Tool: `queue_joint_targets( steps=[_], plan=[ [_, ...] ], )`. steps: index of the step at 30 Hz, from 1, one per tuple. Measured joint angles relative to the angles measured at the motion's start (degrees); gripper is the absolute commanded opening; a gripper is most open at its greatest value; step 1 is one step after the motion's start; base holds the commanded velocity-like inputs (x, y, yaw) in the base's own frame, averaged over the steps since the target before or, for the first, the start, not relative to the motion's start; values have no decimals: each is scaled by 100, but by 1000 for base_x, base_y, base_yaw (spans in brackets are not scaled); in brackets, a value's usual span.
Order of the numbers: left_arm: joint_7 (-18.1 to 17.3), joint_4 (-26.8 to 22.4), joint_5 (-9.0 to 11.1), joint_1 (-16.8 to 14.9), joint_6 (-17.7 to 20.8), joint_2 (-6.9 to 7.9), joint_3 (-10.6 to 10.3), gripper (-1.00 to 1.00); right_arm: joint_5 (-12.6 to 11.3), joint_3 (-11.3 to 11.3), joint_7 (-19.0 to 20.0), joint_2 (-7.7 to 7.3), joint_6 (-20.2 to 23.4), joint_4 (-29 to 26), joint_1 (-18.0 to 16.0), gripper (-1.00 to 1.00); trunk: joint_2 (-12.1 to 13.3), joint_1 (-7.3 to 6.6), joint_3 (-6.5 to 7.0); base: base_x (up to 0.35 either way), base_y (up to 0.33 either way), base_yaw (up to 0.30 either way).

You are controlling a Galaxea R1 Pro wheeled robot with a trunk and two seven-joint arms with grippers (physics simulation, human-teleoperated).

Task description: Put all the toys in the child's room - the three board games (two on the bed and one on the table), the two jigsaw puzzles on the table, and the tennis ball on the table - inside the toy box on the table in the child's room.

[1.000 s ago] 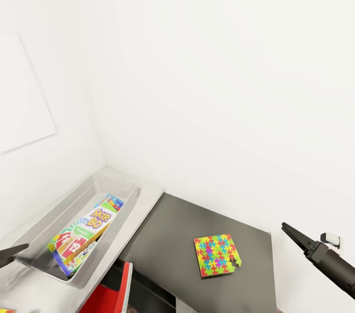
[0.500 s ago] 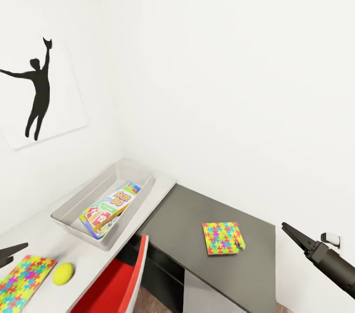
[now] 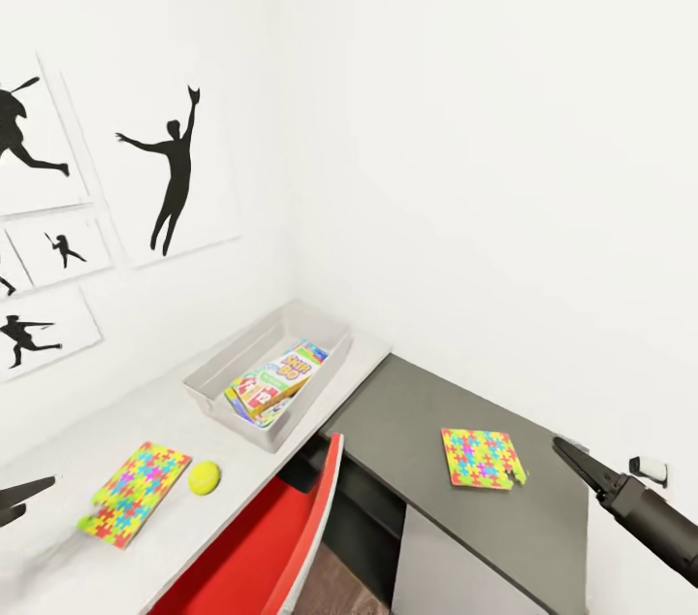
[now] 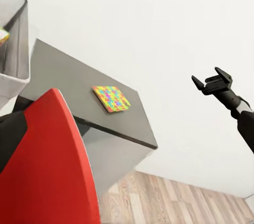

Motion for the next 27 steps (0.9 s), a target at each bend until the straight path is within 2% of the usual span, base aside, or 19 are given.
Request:
queue_joint_targets(
  steps=[10,16,27],
  plan=[
    [0,2,-16,-1,1,0,1,100,42,27,-45,7,30,-29,1,100,0,-2,-7,-82,240,284],
    [-1,3,-6,-3,-5,0,1,100,74,205,-58,-11,38,-29,3,100,0,-2,-27,-4,44,282],
    [-2,3,-4,-3,-7,0,0,100,87,263,-76,-40,76,-29,-2,100,0,-2,-72,0,4,275]
  ],
)
